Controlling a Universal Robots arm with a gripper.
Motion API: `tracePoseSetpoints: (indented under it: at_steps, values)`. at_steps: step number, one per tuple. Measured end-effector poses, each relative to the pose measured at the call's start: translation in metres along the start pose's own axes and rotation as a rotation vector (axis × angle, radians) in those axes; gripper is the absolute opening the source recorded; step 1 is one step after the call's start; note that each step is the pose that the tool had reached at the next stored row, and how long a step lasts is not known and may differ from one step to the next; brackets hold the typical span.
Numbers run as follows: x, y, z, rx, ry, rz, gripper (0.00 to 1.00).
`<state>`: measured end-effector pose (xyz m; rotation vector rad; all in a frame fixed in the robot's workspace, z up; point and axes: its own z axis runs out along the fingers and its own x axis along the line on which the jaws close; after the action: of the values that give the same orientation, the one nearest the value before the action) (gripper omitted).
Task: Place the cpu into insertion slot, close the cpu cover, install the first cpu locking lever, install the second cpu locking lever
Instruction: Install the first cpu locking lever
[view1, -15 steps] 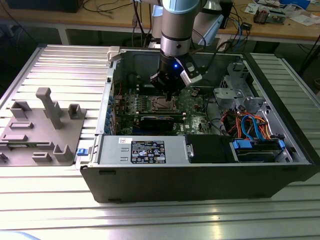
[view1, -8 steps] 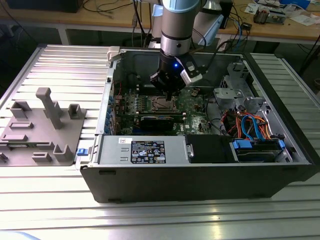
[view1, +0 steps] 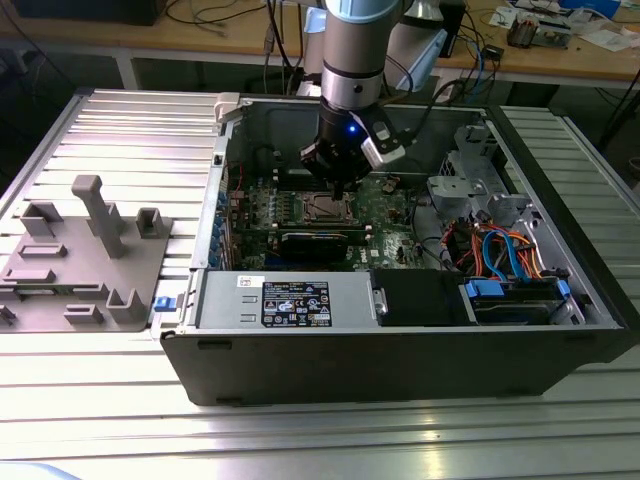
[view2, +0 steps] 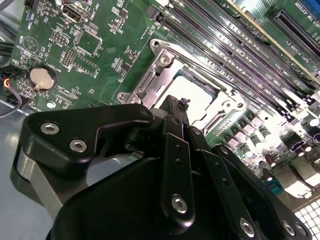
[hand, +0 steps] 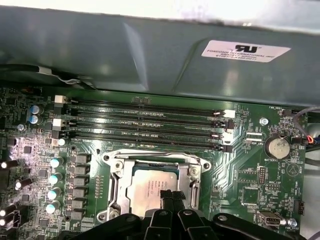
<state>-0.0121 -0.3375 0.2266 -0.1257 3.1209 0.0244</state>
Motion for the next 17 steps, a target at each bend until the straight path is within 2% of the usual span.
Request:
tracePoseSetpoints:
  at_steps: [17]
  values:
    - [-0.0002,0.0000,-0.0091,0.0000,0.0000,0.000,0.11]
